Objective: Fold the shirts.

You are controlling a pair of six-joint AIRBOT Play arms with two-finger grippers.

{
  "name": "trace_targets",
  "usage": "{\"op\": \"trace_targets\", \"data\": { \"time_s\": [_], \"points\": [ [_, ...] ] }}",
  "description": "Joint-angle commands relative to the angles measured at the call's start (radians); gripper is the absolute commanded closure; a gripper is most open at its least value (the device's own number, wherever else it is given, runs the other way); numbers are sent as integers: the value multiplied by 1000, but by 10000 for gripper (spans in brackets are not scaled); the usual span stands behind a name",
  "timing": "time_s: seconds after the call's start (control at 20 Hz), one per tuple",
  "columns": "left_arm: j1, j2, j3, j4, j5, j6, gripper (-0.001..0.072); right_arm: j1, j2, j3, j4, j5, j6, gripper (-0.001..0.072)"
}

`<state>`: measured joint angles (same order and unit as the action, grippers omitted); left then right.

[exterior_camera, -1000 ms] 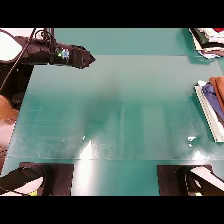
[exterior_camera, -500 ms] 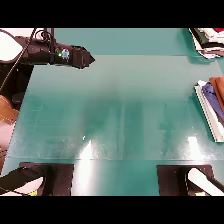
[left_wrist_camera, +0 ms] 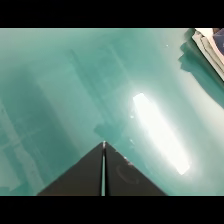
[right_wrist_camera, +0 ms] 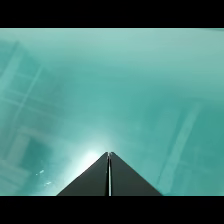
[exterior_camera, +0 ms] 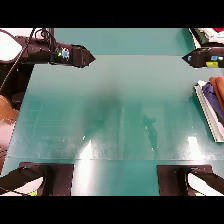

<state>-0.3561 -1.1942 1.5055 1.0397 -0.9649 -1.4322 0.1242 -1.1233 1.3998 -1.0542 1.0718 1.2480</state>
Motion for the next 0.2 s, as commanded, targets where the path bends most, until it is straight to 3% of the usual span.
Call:
{"op": "trace_targets", "data": {
  "time_s": [0.0, 0.15],
  "points": [
    [0, 0, 0, 0, 4, 0, 685, 50, -3, 1, -20, -25, 0, 697],
    [0, 0, 0, 0, 7, 0, 685, 50, -3, 1, -20, -25, 0, 697]
  ]
}}
